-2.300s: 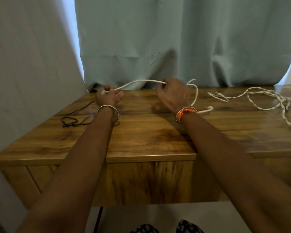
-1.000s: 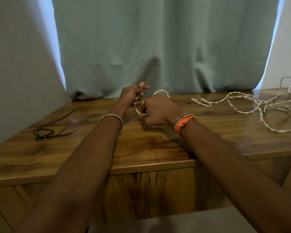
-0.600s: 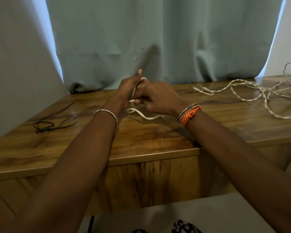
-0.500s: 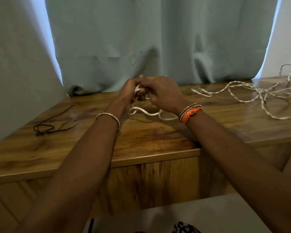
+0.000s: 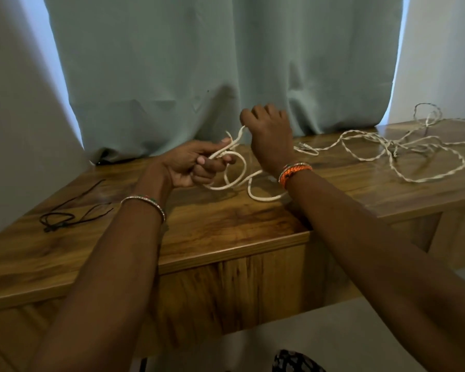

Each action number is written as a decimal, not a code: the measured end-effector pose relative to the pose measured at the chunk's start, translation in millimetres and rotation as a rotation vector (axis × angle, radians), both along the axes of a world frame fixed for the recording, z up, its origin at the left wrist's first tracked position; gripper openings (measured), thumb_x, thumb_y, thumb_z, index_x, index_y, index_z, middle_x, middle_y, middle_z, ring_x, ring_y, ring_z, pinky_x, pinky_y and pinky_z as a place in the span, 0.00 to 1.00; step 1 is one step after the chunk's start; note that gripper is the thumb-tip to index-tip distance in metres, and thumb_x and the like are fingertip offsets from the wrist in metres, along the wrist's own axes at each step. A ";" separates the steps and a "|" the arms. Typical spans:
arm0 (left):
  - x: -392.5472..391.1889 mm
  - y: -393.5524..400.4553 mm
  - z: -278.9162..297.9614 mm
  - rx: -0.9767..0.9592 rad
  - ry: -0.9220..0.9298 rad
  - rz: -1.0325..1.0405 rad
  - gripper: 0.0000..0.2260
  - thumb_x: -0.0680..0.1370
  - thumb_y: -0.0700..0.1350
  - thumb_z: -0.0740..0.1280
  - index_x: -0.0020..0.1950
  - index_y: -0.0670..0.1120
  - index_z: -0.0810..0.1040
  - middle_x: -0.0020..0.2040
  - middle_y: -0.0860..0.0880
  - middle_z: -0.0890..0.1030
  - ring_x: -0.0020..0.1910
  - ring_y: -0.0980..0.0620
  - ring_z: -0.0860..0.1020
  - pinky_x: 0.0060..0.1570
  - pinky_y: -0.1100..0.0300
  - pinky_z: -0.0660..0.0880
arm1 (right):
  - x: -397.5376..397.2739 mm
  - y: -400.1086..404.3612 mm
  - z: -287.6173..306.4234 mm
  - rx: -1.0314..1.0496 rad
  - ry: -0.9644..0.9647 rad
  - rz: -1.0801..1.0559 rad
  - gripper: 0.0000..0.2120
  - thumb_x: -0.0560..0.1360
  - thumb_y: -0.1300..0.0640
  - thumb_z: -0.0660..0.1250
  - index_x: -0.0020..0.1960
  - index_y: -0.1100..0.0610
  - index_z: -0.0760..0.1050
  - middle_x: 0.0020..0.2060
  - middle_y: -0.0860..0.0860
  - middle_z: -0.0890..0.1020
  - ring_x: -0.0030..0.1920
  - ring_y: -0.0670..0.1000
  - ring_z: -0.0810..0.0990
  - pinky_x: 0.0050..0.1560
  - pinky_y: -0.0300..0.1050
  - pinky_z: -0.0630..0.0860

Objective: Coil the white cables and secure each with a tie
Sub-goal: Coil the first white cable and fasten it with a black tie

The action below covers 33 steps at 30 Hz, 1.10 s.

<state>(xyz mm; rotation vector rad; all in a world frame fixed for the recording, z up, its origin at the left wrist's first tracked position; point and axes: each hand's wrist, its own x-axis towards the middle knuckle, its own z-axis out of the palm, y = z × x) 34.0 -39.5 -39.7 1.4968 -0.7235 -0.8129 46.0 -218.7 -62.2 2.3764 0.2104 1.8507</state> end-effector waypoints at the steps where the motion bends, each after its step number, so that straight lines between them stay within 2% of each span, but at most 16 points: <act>1: -2.7 1.0 -2.4 0.013 0.014 -0.050 0.15 0.75 0.52 0.54 0.34 0.46 0.71 0.17 0.54 0.63 0.18 0.58 0.48 0.16 0.69 0.49 | 1.3 -2.8 1.3 0.013 0.003 -0.041 0.14 0.64 0.71 0.62 0.44 0.56 0.75 0.37 0.54 0.78 0.39 0.57 0.76 0.36 0.46 0.67; 3: -2.3 1.4 -7.1 -0.041 0.031 -0.112 0.16 0.76 0.52 0.55 0.32 0.47 0.72 0.19 0.55 0.65 0.16 0.61 0.54 0.15 0.71 0.55 | 2.9 -5.2 -0.4 0.054 0.079 -0.093 0.14 0.67 0.71 0.63 0.48 0.55 0.75 0.40 0.54 0.78 0.43 0.57 0.75 0.41 0.48 0.67; 6: 2.6 0.5 -11.4 -0.149 -0.007 -0.053 0.15 0.78 0.50 0.53 0.34 0.48 0.69 0.21 0.56 0.64 0.16 0.62 0.57 0.17 0.70 0.55 | 3.7 -13.0 -5.9 0.278 0.246 -0.148 0.08 0.78 0.57 0.59 0.55 0.55 0.72 0.51 0.55 0.78 0.53 0.59 0.74 0.50 0.53 0.65; 8: 6.2 -3.8 -13.4 -0.194 -0.054 0.056 0.14 0.81 0.49 0.51 0.37 0.48 0.65 0.21 0.56 0.63 0.18 0.61 0.53 0.19 0.69 0.51 | 5.1 -19.9 -11.1 0.361 0.343 -0.197 0.15 0.78 0.48 0.60 0.60 0.56 0.69 0.55 0.55 0.77 0.56 0.59 0.74 0.53 0.55 0.65; 10: 9.5 -10.5 -13.9 -0.276 -0.070 0.174 0.14 0.83 0.47 0.49 0.38 0.48 0.64 0.20 0.56 0.62 0.16 0.61 0.54 0.19 0.69 0.49 | 2.6 -19.2 -9.9 0.380 0.321 -0.188 0.24 0.74 0.41 0.63 0.62 0.57 0.68 0.56 0.55 0.76 0.56 0.59 0.73 0.53 0.55 0.65; 14: 14.4 -21.4 -13.6 -0.440 -0.041 0.362 0.15 0.83 0.46 0.49 0.38 0.47 0.65 0.19 0.55 0.62 0.14 0.62 0.57 0.16 0.70 0.51 | -18.6 2.1 4.4 0.341 0.118 -0.044 0.22 0.68 0.48 0.64 0.60 0.56 0.72 0.54 0.55 0.75 0.54 0.57 0.72 0.51 0.51 0.64; 17: 17.9 -22.3 -13.1 -0.517 -0.015 0.429 0.15 0.83 0.46 0.50 0.38 0.47 0.65 0.19 0.55 0.62 0.14 0.61 0.57 0.14 0.71 0.51 | -32.3 33.4 1.4 0.340 0.003 0.294 0.13 0.68 0.58 0.63 0.51 0.59 0.74 0.45 0.55 0.76 0.45 0.54 0.75 0.43 0.47 0.69; 19: 18.6 -20.5 -12.1 -0.529 -0.015 0.449 0.15 0.83 0.45 0.49 0.38 0.47 0.65 0.19 0.56 0.62 0.14 0.62 0.57 0.14 0.70 0.51 | -34.0 53.0 -6.4 0.489 0.129 0.558 0.08 0.71 0.64 0.60 0.48 0.60 0.73 0.42 0.54 0.76 0.42 0.51 0.74 0.39 0.44 0.70; 21: 16.3 -19.1 -11.3 -0.522 -0.015 0.438 0.15 0.83 0.45 0.49 0.38 0.47 0.64 0.19 0.56 0.62 0.14 0.62 0.57 0.14 0.70 0.50 | -29.3 59.1 -10.2 0.663 0.329 0.637 0.06 0.72 0.67 0.59 0.48 0.60 0.70 0.44 0.55 0.76 0.44 0.52 0.74 0.40 0.43 0.67; 23: 13.2 -18.1 -10.4 -0.521 0.009 0.409 0.15 0.83 0.45 0.48 0.37 0.47 0.64 0.18 0.55 0.61 0.13 0.61 0.57 0.14 0.70 0.50 | -17.9 50.9 -12.9 0.773 0.511 0.601 0.07 0.72 0.66 0.61 0.49 0.60 0.67 0.49 0.58 0.75 0.50 0.56 0.73 0.44 0.44 0.67; 25: 12.5 -16.1 -8.7 -0.532 0.034 0.392 0.15 0.83 0.44 0.48 0.37 0.47 0.64 0.17 0.55 0.61 0.13 0.61 0.57 0.14 0.70 0.50 | -6.6 35.5 -14.7 0.788 0.651 0.471 0.15 0.72 0.58 0.66 0.55 0.61 0.66 0.57 0.61 0.73 0.57 0.59 0.72 0.52 0.47 0.69; 27: 13.6 -12.6 -6.2 -0.548 0.053 0.387 0.14 0.82 0.42 0.48 0.37 0.47 0.64 0.17 0.55 0.60 0.12 0.60 0.57 0.14 0.69 0.50 | 0.3 18.0 -17.4 0.671 0.777 0.263 0.29 0.71 0.48 0.69 0.64 0.60 0.62 0.61 0.61 0.70 0.61 0.62 0.70 0.57 0.49 0.69; 28: 14.5 -10.7 -4.9 -0.556 0.063 0.380 0.14 0.82 0.42 0.48 0.37 0.47 0.64 0.17 0.54 0.60 0.12 0.59 0.57 0.14 0.69 0.50 | 1.8 9.7 -19.4 0.586 0.811 0.180 0.32 0.71 0.46 0.69 0.67 0.58 0.60 0.62 0.61 0.69 0.62 0.63 0.70 0.59 0.51 0.69; 31: 16.1 -7.3 -3.8 -0.572 0.090 0.365 0.14 0.81 0.42 0.48 0.36 0.48 0.63 0.17 0.54 0.60 0.12 0.58 0.57 0.14 0.69 0.50 | 1.8 -11.9 -24.8 0.458 0.820 0.110 0.33 0.72 0.51 0.68 0.72 0.54 0.56 0.60 0.62 0.72 0.58 0.63 0.75 0.55 0.52 0.72; 33: 16.7 -6.3 -4.5 -0.587 0.110 0.370 0.14 0.80 0.42 0.48 0.35 0.48 0.63 0.16 0.54 0.60 0.12 0.57 0.57 0.14 0.69 0.49 | 1.9 -17.7 -26.6 0.365 0.766 0.049 0.27 0.74 0.54 0.65 0.69 0.55 0.61 0.54 0.61 0.78 0.53 0.62 0.78 0.49 0.51 0.74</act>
